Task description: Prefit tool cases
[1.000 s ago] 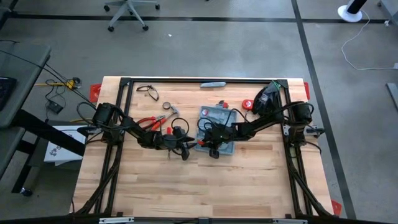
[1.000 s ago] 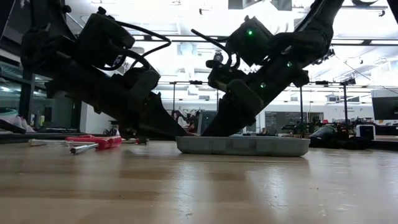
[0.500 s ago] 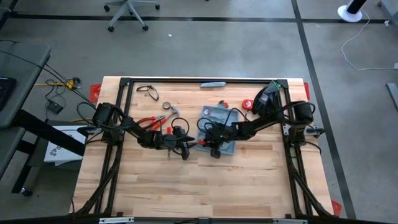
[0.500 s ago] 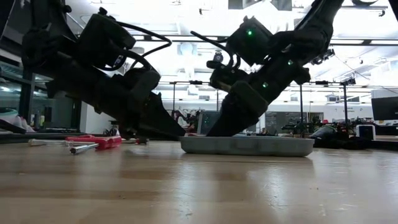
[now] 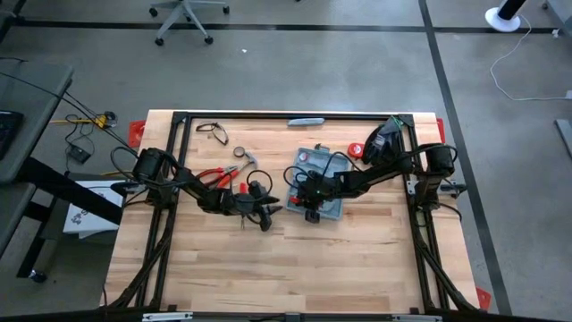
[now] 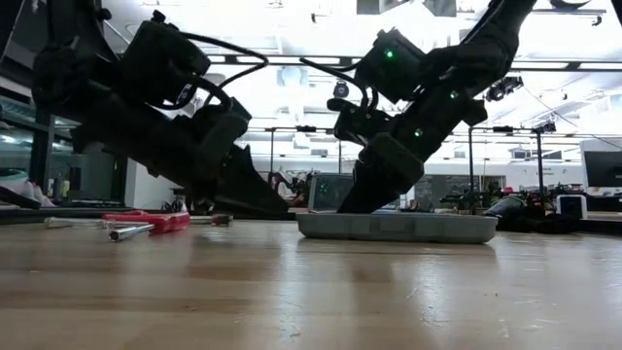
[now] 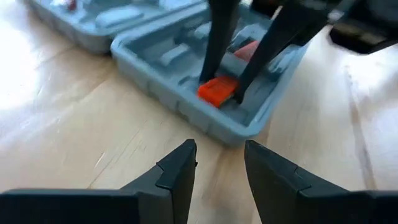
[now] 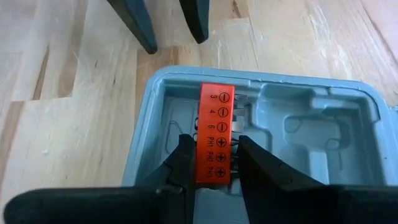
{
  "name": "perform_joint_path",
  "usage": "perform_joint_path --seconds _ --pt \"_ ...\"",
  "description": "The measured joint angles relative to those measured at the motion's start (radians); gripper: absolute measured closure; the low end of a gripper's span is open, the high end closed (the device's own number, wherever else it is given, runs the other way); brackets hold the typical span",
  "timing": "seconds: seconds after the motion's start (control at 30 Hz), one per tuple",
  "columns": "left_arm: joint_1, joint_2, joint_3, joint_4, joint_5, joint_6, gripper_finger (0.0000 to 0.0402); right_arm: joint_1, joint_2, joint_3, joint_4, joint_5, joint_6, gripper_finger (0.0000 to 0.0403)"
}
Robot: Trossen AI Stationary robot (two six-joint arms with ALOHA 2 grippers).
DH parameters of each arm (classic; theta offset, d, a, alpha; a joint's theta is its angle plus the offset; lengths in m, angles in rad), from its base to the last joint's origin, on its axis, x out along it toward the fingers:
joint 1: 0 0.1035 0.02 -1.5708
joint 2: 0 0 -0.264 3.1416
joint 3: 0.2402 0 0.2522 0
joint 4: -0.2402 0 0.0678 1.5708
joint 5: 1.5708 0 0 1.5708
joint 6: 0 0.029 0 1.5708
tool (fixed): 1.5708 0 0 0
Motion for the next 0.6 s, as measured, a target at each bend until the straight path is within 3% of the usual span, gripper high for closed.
perform_joint_path --seconds 0.6 --pt "0.007 -0.003 0.003 0.008 0.001 0.030 0.0271 -0.033 -0.037 -0.005 0.027 -0.024 -0.023 0.0322"
